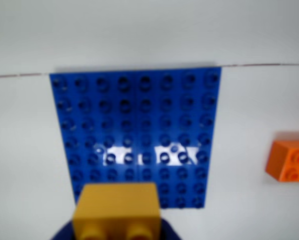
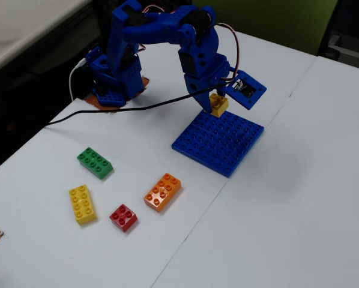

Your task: Pick up the 2x2 yellow block and go up the 8x8 blue block.

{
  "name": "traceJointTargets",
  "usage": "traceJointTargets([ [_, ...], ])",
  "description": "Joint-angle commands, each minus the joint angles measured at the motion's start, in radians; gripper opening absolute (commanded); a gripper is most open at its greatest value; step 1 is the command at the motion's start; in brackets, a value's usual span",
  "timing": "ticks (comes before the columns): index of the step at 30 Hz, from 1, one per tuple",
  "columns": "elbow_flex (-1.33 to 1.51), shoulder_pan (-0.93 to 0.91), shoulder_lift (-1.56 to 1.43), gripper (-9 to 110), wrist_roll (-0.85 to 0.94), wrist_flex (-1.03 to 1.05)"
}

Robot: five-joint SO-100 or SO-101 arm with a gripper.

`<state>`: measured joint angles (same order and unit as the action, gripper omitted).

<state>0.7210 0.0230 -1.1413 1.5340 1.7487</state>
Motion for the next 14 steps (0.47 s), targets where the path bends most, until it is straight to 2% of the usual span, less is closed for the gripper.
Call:
traceJointTargets([
  [1,-0.04,-0.005,-0.006,0,0.005,0.005],
  [14,-0.034,-0.005,-0.006,0,0.012,0.006],
])
